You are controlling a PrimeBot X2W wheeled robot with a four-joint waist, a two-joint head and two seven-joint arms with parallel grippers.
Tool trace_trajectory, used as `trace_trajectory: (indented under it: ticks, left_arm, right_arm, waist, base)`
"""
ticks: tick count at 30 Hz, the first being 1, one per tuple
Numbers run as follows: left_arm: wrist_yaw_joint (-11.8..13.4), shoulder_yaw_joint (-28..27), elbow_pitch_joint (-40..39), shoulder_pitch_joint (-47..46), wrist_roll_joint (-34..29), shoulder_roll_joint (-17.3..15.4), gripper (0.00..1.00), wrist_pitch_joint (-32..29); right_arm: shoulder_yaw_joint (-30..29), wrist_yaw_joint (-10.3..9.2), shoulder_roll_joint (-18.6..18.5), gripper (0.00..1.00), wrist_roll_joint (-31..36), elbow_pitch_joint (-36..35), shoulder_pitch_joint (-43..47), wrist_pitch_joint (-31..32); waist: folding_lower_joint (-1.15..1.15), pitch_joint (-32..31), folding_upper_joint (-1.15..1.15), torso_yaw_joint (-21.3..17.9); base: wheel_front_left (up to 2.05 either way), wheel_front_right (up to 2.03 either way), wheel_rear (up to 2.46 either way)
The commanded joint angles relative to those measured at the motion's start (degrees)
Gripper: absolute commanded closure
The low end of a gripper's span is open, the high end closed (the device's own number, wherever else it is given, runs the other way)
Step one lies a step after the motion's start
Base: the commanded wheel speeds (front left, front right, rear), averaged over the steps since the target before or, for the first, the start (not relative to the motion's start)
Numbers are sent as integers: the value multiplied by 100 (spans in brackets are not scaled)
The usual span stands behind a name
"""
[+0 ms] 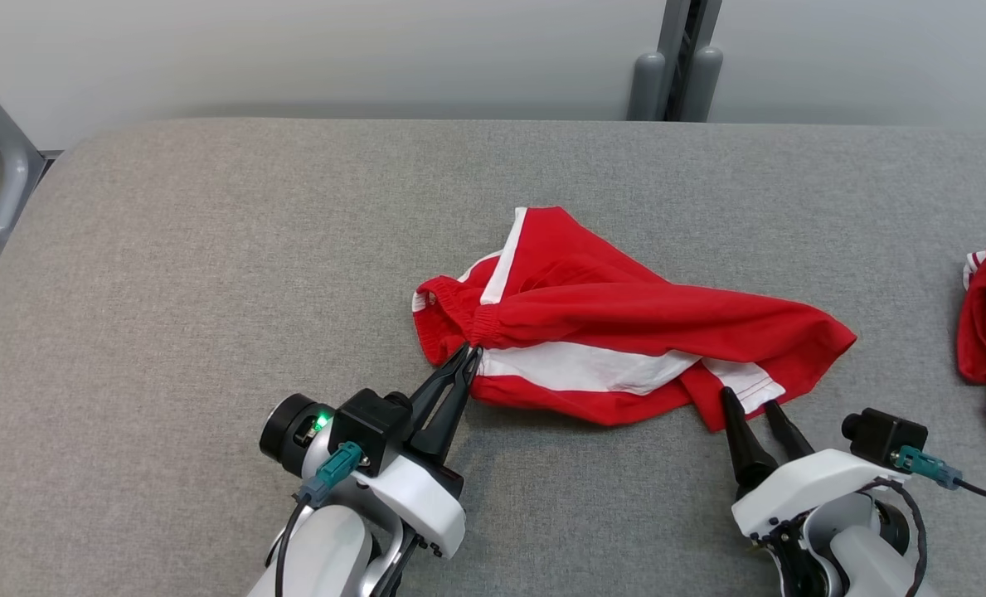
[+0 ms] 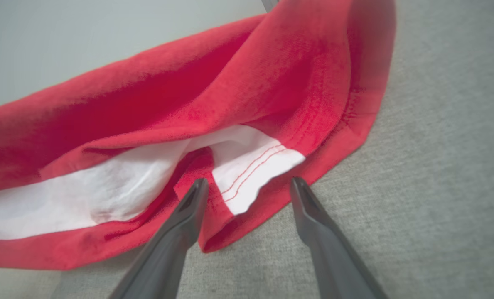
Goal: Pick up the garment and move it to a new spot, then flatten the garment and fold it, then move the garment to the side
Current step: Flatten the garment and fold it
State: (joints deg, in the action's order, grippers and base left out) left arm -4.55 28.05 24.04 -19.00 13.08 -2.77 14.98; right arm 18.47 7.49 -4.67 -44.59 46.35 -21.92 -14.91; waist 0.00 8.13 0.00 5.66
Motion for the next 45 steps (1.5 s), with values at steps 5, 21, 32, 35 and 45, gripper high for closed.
trace_trajectory:
  ticks: [5,21,32,35,45]
  left_arm:
    - [-31,0,-12,-10,-46,-27,100,25]
    - [1,-208,88,134,-100,-27,100,25]
    - [-70,-557,163,221,-154,-27,100,25]
    - [-121,-606,171,161,-141,-42,100,25]
    - [-298,352,399,-747,503,-606,100,-442]
  right_arm:
    - [180,0,-51,22,-199,43,-155,-29]
    - [5,0,-386,100,54,-483,173,-33]
    - [-387,0,-852,100,1240,-1323,546,-34]
    - [-496,0,-930,100,1545,-1696,630,-33]
    - [-1064,-1,-1228,100,2968,-3791,605,-34]
  waist:
    - [0,37,0,10]
    - [0,-225,0,-102]
    - [0,-593,0,-255]
    - [0,-649,0,-279]
    - [0,-802,0,-313]
  base:
    - [0,0,0]
    - [0,0,0]
    - [0,0,0]
    - [0,0,0]
    - [0,0,0]
